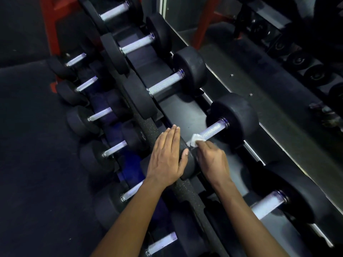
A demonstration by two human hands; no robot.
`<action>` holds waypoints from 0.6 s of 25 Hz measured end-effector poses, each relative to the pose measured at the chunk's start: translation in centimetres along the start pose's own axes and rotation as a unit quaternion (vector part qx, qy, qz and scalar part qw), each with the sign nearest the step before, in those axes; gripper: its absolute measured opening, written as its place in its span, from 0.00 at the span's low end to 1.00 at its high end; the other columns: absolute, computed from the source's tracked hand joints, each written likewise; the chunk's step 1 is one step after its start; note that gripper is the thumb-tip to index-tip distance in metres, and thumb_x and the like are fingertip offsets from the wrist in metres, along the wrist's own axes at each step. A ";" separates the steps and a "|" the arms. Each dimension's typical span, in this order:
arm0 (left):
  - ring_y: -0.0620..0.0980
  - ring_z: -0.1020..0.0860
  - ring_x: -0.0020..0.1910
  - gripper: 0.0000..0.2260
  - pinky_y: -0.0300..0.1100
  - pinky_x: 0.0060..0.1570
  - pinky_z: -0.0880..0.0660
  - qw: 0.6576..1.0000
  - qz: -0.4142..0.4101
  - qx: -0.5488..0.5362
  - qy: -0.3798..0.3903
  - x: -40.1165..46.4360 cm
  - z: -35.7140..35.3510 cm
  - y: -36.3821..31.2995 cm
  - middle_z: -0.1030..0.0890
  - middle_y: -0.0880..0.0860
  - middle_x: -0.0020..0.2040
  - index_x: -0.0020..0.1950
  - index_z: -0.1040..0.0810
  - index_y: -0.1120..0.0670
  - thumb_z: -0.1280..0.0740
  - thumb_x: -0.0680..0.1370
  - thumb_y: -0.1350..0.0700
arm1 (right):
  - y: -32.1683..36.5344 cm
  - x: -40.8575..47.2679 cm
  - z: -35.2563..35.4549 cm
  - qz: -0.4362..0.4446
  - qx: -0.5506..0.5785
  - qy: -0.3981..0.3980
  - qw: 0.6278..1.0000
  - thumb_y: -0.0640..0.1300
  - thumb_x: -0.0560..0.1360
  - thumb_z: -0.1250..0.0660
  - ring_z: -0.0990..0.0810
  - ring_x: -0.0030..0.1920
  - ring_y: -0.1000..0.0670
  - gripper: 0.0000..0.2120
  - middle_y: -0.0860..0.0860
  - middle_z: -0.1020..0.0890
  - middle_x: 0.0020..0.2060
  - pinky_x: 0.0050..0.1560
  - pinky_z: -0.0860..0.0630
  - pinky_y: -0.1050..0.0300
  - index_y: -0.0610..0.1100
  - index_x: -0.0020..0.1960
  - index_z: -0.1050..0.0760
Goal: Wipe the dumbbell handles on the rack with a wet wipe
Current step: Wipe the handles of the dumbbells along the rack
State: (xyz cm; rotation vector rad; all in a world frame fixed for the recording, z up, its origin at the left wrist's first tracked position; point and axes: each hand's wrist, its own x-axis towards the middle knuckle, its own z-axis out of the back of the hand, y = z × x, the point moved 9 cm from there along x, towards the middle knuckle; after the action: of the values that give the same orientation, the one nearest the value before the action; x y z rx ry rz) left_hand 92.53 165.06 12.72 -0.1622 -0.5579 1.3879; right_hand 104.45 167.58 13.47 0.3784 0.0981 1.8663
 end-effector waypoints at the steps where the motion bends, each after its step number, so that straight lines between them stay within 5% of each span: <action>1: 0.56 0.36 0.72 0.26 0.49 0.72 0.41 1.000 0.000 0.000 -0.001 0.0 0.0 0.0 0.34 0.61 0.72 0.73 0.37 0.64 0.47 0.80 0.49 | -0.7 0.2 0.2 -0.020 0.004 -0.017 1.000 0.33 0.69 0.32 0.23 0.29 0.37 0.06 0.41 0.22 0.37 0.25 0.25 0.47 0.39 0.46 0.24; 6: 0.57 0.35 0.71 0.26 0.51 0.71 0.40 1.000 0.001 -0.004 -0.002 0.0 0.0 0.1 0.34 0.61 0.72 0.72 0.37 0.65 0.47 0.80 0.49 | -5.1 1.7 2.5 -0.113 0.009 -0.096 0.989 0.31 0.71 0.35 0.23 0.31 0.33 0.03 0.35 0.23 0.37 0.28 0.27 0.45 0.34 0.45 0.25; 15: 0.57 0.36 0.72 0.26 0.51 0.71 0.39 1.000 0.000 -0.008 -0.001 0.1 -0.1 0.0 0.34 0.61 0.72 0.73 0.37 0.64 0.47 0.80 0.48 | -6.5 1.6 2.0 -0.158 0.067 -0.074 0.982 0.36 0.73 0.35 0.22 0.35 0.34 0.03 0.37 0.20 0.37 0.33 0.32 0.51 0.37 0.46 0.28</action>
State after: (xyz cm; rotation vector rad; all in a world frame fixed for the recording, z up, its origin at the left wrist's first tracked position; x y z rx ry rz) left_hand 92.53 165.18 12.64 -0.1746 -0.5707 1.3845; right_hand 110.55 170.95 14.01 0.5602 0.1721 1.5164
